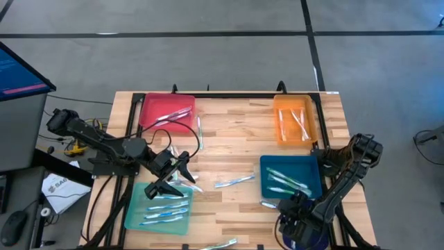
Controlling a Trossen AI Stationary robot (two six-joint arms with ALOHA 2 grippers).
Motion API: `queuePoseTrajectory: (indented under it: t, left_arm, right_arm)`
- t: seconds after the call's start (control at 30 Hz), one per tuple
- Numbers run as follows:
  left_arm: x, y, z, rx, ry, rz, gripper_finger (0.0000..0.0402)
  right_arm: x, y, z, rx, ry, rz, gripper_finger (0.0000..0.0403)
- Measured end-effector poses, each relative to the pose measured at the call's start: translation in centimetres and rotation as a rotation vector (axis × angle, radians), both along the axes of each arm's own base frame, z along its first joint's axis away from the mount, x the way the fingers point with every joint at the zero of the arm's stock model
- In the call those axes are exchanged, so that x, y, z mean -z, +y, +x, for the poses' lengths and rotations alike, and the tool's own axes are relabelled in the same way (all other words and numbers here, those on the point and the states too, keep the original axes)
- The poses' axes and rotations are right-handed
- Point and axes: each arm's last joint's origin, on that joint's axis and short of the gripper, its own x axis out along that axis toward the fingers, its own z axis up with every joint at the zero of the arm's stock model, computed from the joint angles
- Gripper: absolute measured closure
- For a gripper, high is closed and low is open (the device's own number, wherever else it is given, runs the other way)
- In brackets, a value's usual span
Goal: Pick & Place Toothbrushes
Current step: Put the violet toothbrush into the pink bin
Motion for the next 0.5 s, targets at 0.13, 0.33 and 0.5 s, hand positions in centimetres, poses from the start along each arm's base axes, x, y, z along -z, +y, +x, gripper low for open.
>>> queuePoseTrajectory:
  t: [0.13,0.33,0.5]
  left_arm:
    - [0.0,0.0,0.0,0.0,-0.001,0.0,0.0147]
    - [0.0,0.0,0.0,0.0,-0.004,-0.001,0.0147]
    - [0.0,0.0,0.0,0.0,-0.003,-0.002,0.0147]
  right_arm:
    - [0.0,-0.2,0.5,-0.017,-0.006,-0.008,0.0117]
    - [0.0,-1.1,1.7,-0.039,0.0,-0.041,0.0117]
    - [0.0,-1.8,2.6,-0.032,0.009,-0.047,0.0117]
